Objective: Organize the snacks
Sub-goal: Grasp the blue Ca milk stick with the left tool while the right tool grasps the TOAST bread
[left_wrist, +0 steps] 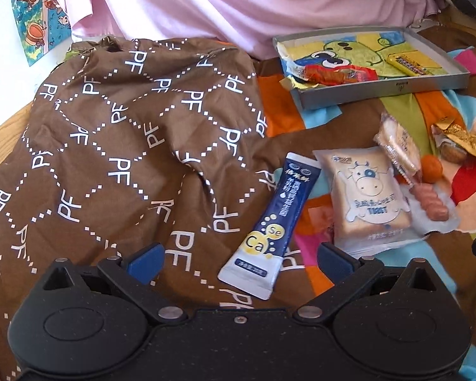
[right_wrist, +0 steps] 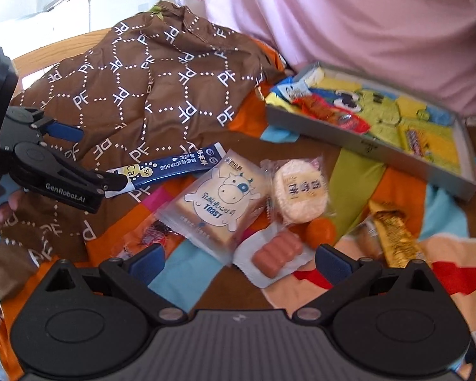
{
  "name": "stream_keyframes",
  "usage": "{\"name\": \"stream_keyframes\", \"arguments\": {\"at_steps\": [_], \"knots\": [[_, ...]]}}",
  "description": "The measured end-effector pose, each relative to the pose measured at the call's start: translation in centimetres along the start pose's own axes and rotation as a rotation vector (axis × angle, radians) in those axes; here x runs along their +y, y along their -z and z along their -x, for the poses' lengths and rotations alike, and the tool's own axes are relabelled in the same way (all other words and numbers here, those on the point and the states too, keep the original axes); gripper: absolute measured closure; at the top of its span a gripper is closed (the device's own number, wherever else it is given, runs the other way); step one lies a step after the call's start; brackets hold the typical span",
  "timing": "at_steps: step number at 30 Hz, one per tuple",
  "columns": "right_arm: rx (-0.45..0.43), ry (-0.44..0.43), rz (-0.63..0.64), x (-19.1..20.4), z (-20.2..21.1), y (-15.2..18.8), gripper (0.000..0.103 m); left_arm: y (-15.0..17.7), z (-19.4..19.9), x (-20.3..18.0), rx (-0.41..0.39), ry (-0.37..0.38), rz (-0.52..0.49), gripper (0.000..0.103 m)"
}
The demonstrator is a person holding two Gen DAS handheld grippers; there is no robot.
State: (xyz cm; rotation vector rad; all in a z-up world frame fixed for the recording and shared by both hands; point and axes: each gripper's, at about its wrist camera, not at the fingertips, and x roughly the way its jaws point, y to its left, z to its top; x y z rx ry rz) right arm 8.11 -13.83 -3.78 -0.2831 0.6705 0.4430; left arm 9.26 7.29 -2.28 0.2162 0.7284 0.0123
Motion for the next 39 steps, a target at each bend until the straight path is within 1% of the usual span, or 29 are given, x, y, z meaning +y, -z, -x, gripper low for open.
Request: {"name": "stream_keyframes", "arguments": {"at_steps": [3, 7, 11, 17, 19, 21, 23, 26, 28, 29, 31, 35, 39], "knots": [[0.009, -0.009, -0.025, -0.1, -0.9, -0.4, 0.0, -0.2, -0.6, 0.2, 0.001, -0.001, -0.022, 0.001], [0.033, -0.031, -0.077, -0.6, -2.4, -1.3, 0.0, -0.6, -1.7, 0.3, 0.008, -0.005, -0.076, 0.001], [0.084, -0.066, -0.166, -1.4, -4.9, -2.2, 0.0, -0.8, -2.8, 0.4, 0.012, 0.023, -0.112, 0.002], [0.155, -0.101, -0.34, -2.9, -8.8, -3.6, 0.0, -1.0, -3.8, -0.7, -0.051, 0.063, -0.276, 0.002], [0.17, -0.093, -0.396, -3.2, -9.8, -4.1, 0.0, -1.2, -4.3, -0.9, -0.052, 0.07, -0.304, 0.002], [0.189, -0.071, -0.442, -3.3, -10.8, -4.6, 0.0, -1.4, -4.7, -1.0, -0.047, 0.075, -0.319, 0.005], [0.209, -0.068, -0.487, -3.2, -11.5, -4.9, 0.0, -1.4, -5.1, -1.2, -0.044, 0.081, -0.348, 0.007], [0.239, -0.043, -0.524, -2.6, -12.5, -5.4, 0.002, -1.1, -5.5, -1.6, -0.044, 0.088, -0.404, 0.01], [0.253, -0.024, -0.55, -2.3, -13.1, -5.7, 0.004, -1.0, -5.7, -1.8, -0.037, 0.102, -0.427, 0.014], [0.257, -0.014, -0.56, -2.1, -13.3, -5.8, 0.005, -0.9, -5.8, -1.8, -0.034, 0.109, -0.432, 0.016], [0.268, 0.011, -0.565, -1.8, -13.9, -6.0, 0.011, -0.8, -6.0, -1.8, -0.031, 0.117, -0.429, 0.018], [0.288, 0.053, -0.561, -1.2, -14.5, -6.3, 0.015, -1.0, -6.3, -1.5, -0.017, 0.136, -0.39, 0.024], [0.304, 0.029, -0.562, -1.0, -14.8, -6.1, 0.016, -1.3, -6.8, -1.4, 0.003, 0.165, -0.351, 0.034]]}}
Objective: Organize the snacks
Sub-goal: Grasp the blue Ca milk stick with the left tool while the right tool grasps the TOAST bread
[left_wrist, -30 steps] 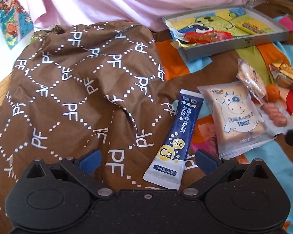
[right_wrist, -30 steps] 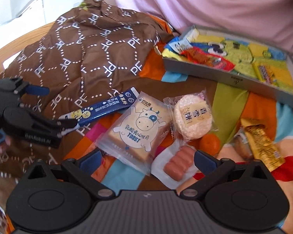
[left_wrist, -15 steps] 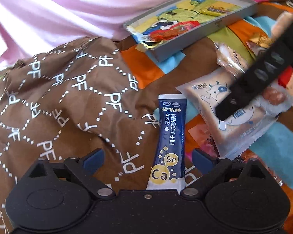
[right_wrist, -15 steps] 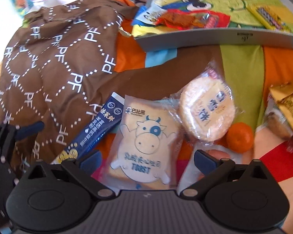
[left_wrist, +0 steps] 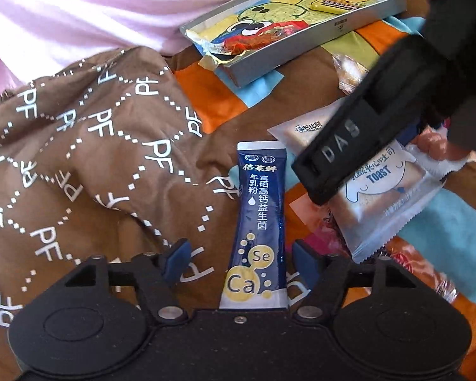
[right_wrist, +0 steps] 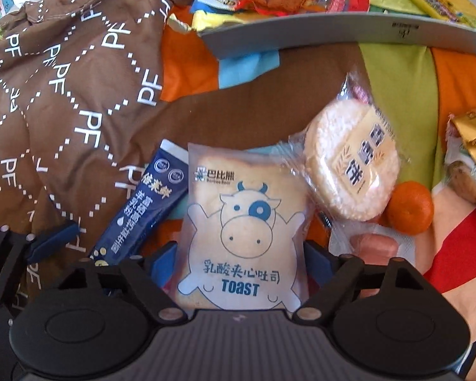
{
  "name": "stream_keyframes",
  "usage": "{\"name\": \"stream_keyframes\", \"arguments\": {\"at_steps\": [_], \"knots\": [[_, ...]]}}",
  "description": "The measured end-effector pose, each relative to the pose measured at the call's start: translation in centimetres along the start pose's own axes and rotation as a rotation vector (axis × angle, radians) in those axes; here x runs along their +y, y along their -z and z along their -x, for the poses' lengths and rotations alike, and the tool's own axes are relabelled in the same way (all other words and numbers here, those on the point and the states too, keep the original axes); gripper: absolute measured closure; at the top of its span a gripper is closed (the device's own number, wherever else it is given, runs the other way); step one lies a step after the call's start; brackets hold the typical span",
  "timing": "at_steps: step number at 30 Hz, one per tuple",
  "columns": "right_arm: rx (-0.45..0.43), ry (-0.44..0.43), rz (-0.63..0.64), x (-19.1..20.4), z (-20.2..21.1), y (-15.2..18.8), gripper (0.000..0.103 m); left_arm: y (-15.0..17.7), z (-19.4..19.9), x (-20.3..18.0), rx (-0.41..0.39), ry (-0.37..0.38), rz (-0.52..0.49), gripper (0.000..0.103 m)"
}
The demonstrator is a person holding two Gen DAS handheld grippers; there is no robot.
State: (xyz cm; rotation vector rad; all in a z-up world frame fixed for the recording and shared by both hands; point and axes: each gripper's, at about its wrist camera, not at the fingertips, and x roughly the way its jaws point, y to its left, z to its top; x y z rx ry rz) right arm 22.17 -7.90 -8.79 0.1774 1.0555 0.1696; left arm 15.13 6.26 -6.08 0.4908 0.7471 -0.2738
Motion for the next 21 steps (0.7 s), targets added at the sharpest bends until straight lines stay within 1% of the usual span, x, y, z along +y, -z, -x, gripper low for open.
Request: {"name": "stream_keyframes", "arguments": {"at_steps": [1, 4, 6, 8, 10, 14, 17, 19, 21], "knots": [[-0.004, -0.005, 0.002, 0.0, 0.1, 0.0, 0.018, -0.1, -0.1, 0.0, 0.005, 0.004, 0.007, 0.035], [-0.01, -0.015, 0.011, 0.1, 0.6, 0.2, 0.024, -0.4, -0.4, -0.1, 0.013, 0.014, 0.028, 0.043], [-0.011, -0.03, 0.02, 0.0, 1.1, 0.2, 0.027, -0.6, -0.5, -0.1, 0.019, 0.027, 0.04, 0.057], [-0.008, -0.042, 0.029, 0.0, 1.6, 0.3, 0.029, -0.8, -0.6, -0.2, 0.026, 0.049, 0.052, 0.063], [-0.001, -0.055, 0.039, 0.0, 2.3, 0.5, 0.032, -1.0, -0.7, -0.2, 0.037, 0.063, 0.068, 0.065], [0.02, -0.08, 0.076, -0.2, 3.4, 0.9, 0.033, -1.2, -0.6, 0.5, 0.071, 0.109, 0.163, 0.067], [0.047, -0.102, 0.136, -0.8, 4.1, 1.5, 0.034, -1.3, -0.4, 1.3, 0.118, 0.134, 0.281, 0.068], [0.072, -0.118, 0.194, -1.0, 4.6, 2.2, 0.035, -1.2, 0.0, 1.7, 0.149, 0.155, 0.359, 0.069], [0.082, -0.116, 0.266, -1.3, 5.3, 3.0, 0.035, -0.9, 0.4, 1.7, 0.185, 0.187, 0.426, 0.07]]}}
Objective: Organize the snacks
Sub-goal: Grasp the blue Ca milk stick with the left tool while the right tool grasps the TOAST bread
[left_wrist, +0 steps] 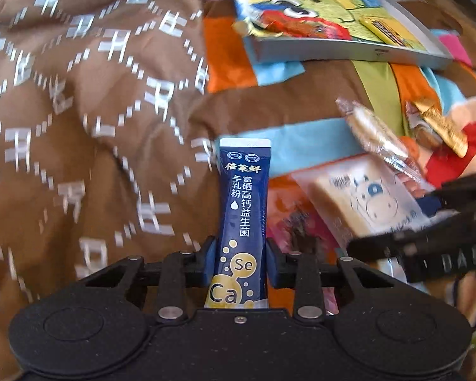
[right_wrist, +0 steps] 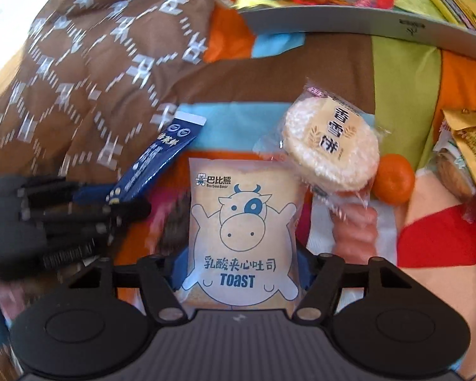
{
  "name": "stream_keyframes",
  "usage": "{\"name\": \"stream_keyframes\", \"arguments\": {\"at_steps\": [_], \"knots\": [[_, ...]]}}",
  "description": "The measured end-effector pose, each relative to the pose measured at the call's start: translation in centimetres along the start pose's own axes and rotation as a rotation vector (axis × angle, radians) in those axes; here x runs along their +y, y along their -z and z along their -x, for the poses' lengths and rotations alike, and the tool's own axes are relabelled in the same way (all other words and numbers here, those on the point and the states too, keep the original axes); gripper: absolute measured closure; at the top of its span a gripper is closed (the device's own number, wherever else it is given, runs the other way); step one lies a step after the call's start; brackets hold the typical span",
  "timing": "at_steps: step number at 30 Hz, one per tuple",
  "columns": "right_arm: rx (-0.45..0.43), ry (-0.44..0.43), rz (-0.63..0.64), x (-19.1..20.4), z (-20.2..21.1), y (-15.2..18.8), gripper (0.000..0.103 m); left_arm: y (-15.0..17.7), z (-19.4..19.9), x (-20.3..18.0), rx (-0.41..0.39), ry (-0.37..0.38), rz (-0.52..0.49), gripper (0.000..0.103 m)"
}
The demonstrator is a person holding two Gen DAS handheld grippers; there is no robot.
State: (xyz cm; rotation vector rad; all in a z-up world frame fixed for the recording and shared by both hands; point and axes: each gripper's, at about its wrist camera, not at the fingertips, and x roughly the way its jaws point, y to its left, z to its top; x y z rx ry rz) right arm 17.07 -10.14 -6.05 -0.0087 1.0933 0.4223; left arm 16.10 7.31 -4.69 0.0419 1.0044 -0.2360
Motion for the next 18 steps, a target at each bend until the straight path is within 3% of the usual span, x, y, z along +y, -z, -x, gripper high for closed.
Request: {"name": "stream_keyframes", "arguments": {"at_steps": [4, 8, 13, 18], "knots": [[0.021, 0.029, 0.196, 1.2, 1.7, 2.6, 0.035, 1.6, 1.1, -0.7, 0.078, 0.067, 0.107, 0.07], [0.022, 0.062, 0.385, 2.5, 3.2, 5.6, 0.034, 3.6, 2.4, -2.3, 0.141, 0.124, 0.135, 0.07], [-0.023, 0.113, 0.507, 3.6, 2.9, 8.0, 0.029, 4.5, 2.4, -4.2, 0.136, 0.08, 0.017, 0.066], [-0.05, 0.136, 0.51, 3.9, 2.3, 8.0, 0.022, 4.0, 1.5, -5.5, 0.102, 0.044, -0.067, 0.056]]}}
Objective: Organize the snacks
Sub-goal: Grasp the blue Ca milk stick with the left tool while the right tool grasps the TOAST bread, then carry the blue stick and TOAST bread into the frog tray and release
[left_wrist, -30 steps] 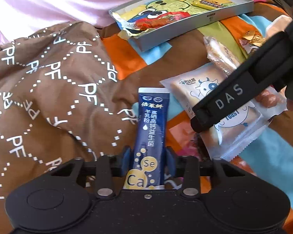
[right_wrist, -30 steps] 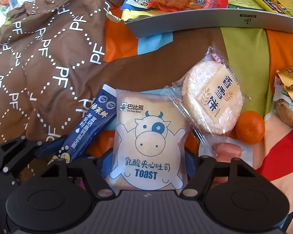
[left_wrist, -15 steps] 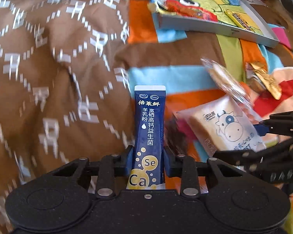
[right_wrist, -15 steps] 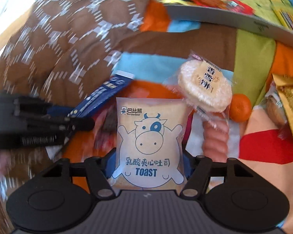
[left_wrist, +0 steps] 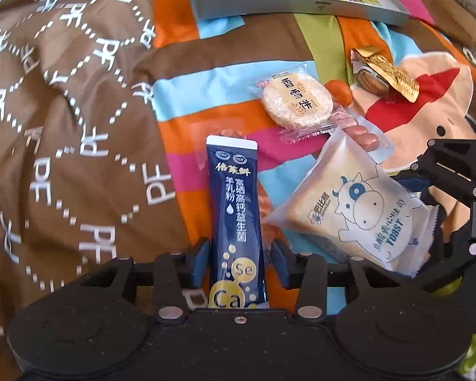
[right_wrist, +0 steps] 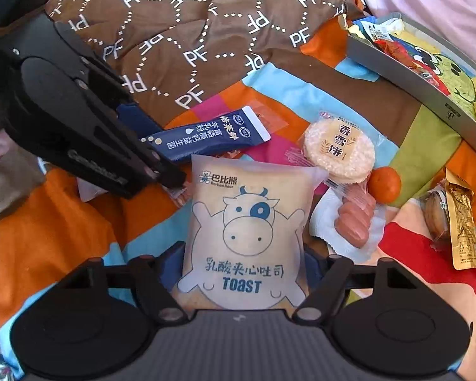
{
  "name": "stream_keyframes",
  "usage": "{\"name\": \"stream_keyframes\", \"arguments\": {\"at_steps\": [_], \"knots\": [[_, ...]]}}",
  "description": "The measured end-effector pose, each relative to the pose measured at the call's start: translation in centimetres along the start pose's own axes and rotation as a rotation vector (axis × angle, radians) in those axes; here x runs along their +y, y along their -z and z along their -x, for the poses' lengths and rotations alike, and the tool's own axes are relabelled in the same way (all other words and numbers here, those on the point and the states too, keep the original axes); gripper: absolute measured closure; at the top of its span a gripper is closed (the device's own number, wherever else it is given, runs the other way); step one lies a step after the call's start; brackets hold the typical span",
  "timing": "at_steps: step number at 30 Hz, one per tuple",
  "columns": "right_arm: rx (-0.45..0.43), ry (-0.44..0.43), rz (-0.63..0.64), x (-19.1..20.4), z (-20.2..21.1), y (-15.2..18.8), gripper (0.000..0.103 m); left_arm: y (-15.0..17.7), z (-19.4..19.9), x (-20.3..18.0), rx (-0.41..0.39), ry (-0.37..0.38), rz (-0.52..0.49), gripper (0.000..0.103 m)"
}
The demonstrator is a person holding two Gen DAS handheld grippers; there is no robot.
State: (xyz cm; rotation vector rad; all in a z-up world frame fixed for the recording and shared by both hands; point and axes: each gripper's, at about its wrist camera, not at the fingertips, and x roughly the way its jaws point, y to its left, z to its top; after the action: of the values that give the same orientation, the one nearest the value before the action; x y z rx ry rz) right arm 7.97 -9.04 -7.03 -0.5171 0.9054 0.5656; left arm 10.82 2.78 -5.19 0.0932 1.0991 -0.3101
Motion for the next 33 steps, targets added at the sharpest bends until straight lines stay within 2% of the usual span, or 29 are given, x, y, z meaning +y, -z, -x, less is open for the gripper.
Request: {"name": "stream_keyframes", "arguments": {"at_steps": [3, 7, 9, 11, 16, 19, 25, 28, 33], "knots": [[0.007, 0.032, -0.023, 0.0, -0.3, 0.5, 0.017, -0.4, -0.6, -0.6, -0.004, -0.024, -0.022, 0.052], [-0.01, 0.081, -0.02, 0.4, -0.3, 1.1, 0.019, -0.5, -1.2, -1.7, -0.01, -0.069, -0.091, 0.05], [-0.03, 0.076, 0.004, 0.8, 0.1, 1.5, 0.027, -0.2, -1.0, -2.1, -0.027, -0.092, -0.125, 0.068], [-0.048, 0.091, 0.032, 1.2, 0.5, 1.8, 0.029, 0.0, -0.8, -2.2, -0.038, -0.104, -0.138, 0.07], [-0.073, 0.091, 0.088, 1.5, 1.2, 2.4, 0.033, 0.4, -0.2, -1.3, -0.063, -0.074, -0.078, 0.075], [-0.102, 0.117, 0.163, 1.7, 2.1, 2.8, 0.034, 0.8, 0.8, -1.0, -0.102, -0.042, -0.033, 0.077], [-0.201, 0.21, 0.298, 1.2, 4.1, 3.3, 0.035, 0.9, 3.1, -2.1, -0.206, -0.02, -0.059, 0.077], [-0.247, 0.266, 0.321, 0.4, 4.7, 2.8, 0.035, 0.0, 3.7, -2.5, -0.257, -0.014, -0.038, 0.077], [-0.3, 0.348, 0.288, -2.2, 5.1, 1.1, 0.035, -3.1, 4.3, -2.5, -0.33, -0.019, 0.04, 0.077]]}}
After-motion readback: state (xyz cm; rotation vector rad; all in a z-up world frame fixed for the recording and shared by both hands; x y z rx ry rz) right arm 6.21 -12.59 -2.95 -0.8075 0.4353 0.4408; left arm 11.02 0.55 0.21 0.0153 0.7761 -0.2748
